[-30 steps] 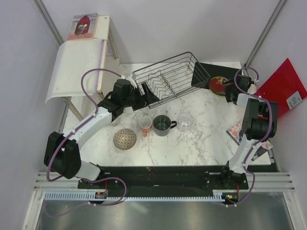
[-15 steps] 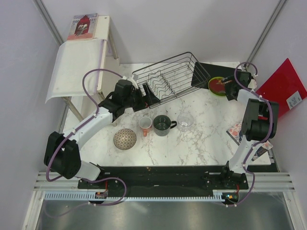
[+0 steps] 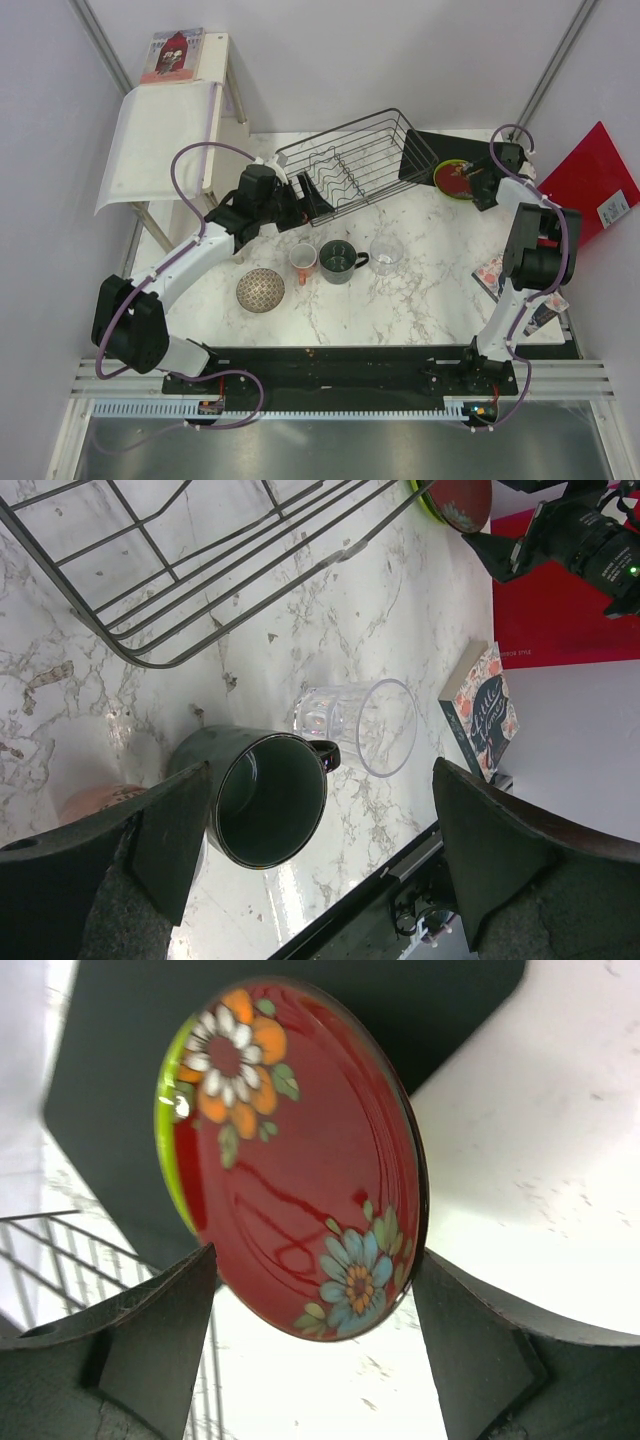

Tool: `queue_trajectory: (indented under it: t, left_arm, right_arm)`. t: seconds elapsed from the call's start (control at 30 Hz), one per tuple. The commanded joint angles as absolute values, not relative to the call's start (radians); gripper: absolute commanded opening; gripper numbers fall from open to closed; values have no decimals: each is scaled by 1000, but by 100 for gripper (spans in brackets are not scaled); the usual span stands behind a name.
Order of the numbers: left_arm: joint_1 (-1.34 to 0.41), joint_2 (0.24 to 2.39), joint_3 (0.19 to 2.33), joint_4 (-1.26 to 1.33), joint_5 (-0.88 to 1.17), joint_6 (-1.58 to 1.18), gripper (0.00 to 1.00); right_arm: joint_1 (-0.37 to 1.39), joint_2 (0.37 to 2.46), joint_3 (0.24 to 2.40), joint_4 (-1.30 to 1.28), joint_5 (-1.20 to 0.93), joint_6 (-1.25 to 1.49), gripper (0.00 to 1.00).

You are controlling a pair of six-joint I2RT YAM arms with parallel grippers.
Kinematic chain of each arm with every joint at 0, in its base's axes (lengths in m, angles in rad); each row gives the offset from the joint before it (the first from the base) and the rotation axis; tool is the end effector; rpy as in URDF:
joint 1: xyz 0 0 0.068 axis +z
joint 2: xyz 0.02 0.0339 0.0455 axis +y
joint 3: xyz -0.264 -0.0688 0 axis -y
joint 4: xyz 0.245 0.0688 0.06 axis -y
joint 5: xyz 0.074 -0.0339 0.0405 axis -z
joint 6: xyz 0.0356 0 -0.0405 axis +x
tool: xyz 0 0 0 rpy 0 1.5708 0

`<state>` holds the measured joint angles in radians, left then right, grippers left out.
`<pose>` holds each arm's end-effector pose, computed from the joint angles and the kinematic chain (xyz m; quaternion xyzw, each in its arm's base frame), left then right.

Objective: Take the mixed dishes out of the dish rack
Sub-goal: Place the plate at the center of the board, then reset both arms

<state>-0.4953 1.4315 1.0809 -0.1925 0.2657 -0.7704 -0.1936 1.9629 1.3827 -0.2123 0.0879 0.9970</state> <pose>0.2831 -0.1636 0.2912 -0.0539 0.8640 -0.3812 0.3246 0.4268 -0.0869 0.1954 0.5321 0.7560 0.1108 0.3648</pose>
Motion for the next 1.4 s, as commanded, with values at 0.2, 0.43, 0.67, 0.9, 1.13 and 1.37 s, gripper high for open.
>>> queue_trajectory:
  t: [0.2,0.43,0.67,0.9,1.13,1.37]
  left_arm:
    - [-506,1430,1123,-209,267,-775,97]
    - [-509,1422,1129,-213,264,-767,97]
    - [-509,1420,1141,-213,270,-756,99]
    - [-509,1397,1157,-230,206,-718,99]
    - [-554,1391,1172,-248,196,-612,84]
    - [-659,1378,1175,-310,86,-565,99]
  right_arm:
    - [-190,1977,1417,-317,143,916,84]
    - [-192,1882,1304,-273,129,957,85]
    - [-117,1625,1092,84,11,1068,85]
    - [41,1442,1094,71,-43,991,86]
    - [277,1223,974,37,-12,764,52]
    - [446,1037,878,-84,89,644,77]
